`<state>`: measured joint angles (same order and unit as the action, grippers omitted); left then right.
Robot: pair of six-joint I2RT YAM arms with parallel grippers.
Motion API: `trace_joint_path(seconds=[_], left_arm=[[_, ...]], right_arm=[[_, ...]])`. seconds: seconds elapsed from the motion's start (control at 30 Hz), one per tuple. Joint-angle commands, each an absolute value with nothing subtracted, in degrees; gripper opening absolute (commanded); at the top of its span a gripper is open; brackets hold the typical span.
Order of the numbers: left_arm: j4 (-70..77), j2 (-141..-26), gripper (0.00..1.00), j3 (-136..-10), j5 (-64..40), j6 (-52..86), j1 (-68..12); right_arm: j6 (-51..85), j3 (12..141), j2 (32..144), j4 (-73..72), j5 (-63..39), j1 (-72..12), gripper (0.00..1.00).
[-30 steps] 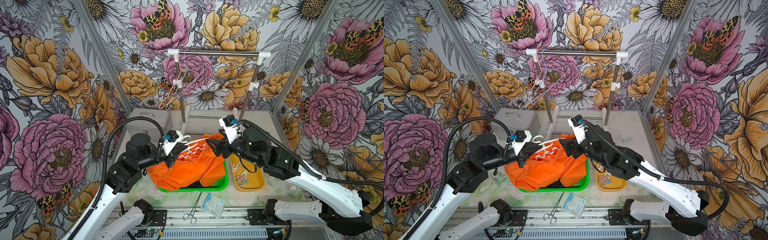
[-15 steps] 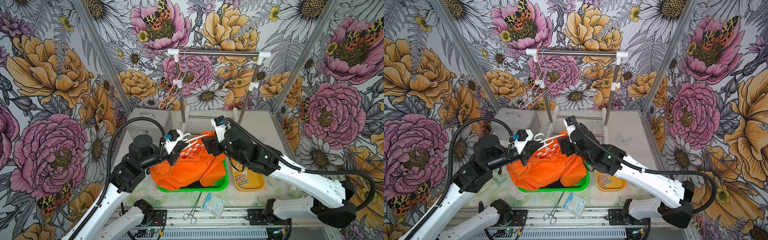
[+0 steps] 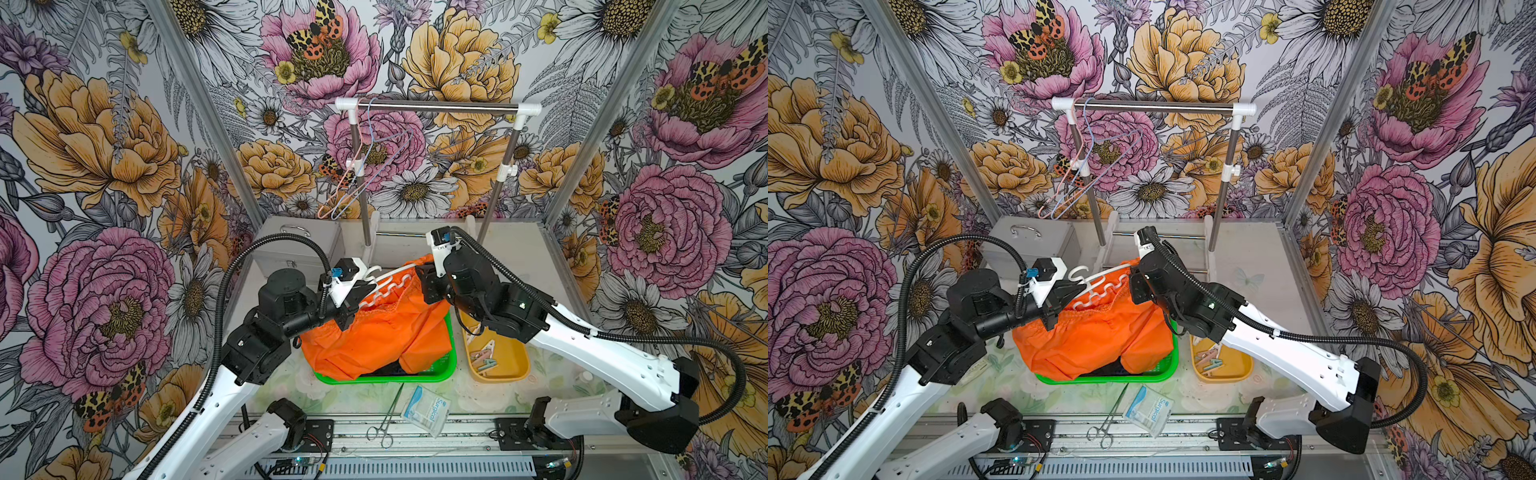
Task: Remove the clothespins securing shorts to the hanger
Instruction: Remove the shorts from the hanger.
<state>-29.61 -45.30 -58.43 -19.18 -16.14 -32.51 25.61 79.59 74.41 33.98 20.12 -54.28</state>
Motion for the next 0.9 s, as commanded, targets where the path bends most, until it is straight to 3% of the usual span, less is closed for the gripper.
trace_joint_path(seconds=[0.0,0.13,0.87], left_arm=[[-29.3,-43.7,0.0,-57.6,-18.3,-17.6,-32.8],[-30.0,-42.5,0.0,-56.5,-18.0,-18.0,-32.5],[-38.2,-38.6,0.0,-56.0,-18.4,-19.1,-31.7]], right_arm=[[25.9,78.7,73.2,33.7,19.4,-53.3,0.17],[26.1,78.0,72.4,33.6,18.3,-52.3,0.0],[26.5,74.6,67.8,33.9,16.3,-49.3,0.0]])
